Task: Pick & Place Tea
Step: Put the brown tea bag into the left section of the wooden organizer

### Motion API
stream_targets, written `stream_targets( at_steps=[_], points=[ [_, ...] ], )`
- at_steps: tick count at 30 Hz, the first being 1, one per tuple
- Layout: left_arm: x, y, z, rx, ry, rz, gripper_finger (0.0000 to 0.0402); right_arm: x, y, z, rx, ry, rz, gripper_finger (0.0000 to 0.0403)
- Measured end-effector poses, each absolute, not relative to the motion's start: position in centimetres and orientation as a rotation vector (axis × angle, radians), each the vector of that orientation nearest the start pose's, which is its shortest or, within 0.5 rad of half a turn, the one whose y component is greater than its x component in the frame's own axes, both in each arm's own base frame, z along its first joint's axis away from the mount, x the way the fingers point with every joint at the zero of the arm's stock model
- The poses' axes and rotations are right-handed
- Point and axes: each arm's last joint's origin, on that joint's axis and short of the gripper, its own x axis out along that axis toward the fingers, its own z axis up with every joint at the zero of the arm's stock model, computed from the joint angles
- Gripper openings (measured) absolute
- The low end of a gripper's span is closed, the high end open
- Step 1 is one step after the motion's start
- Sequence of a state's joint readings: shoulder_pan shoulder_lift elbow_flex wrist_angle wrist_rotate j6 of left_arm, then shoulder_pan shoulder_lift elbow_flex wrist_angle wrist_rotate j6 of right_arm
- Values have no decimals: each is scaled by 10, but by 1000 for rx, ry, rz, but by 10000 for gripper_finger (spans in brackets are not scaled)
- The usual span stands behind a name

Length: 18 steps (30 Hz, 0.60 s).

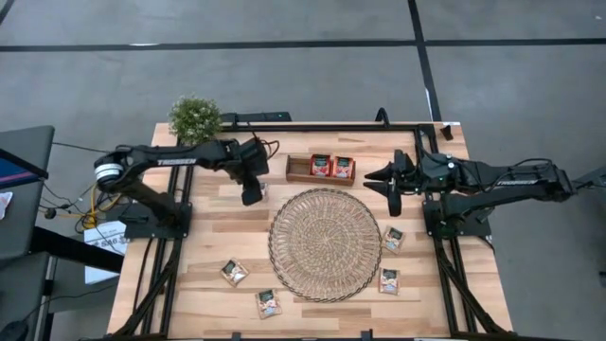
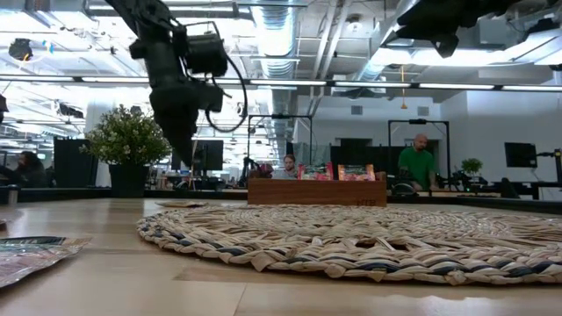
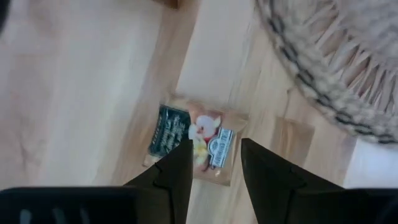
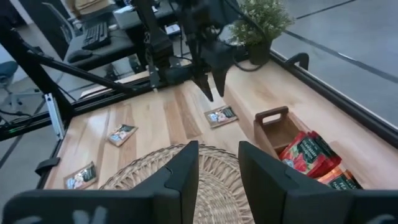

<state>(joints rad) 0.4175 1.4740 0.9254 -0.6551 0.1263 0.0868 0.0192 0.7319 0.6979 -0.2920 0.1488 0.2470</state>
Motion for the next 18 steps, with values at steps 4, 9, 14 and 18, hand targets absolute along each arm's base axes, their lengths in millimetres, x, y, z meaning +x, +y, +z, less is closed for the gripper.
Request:
stream_targets(
  at_steps=[4,9,14,18],
  points=[
    [253,112,181,-244,1233,178,126,162,-2,301,215,305,-182,104],
    [263,118,159,-215,1322,170,126,162,-2,301,216,304,-183,104],
    [275,125,157,-170,1321,185,126,162,-2,301,222,304,-184,104],
    [281,128,166,-159,1292,192,126,162,-2,301,230,304,-184,104]
  ],
)
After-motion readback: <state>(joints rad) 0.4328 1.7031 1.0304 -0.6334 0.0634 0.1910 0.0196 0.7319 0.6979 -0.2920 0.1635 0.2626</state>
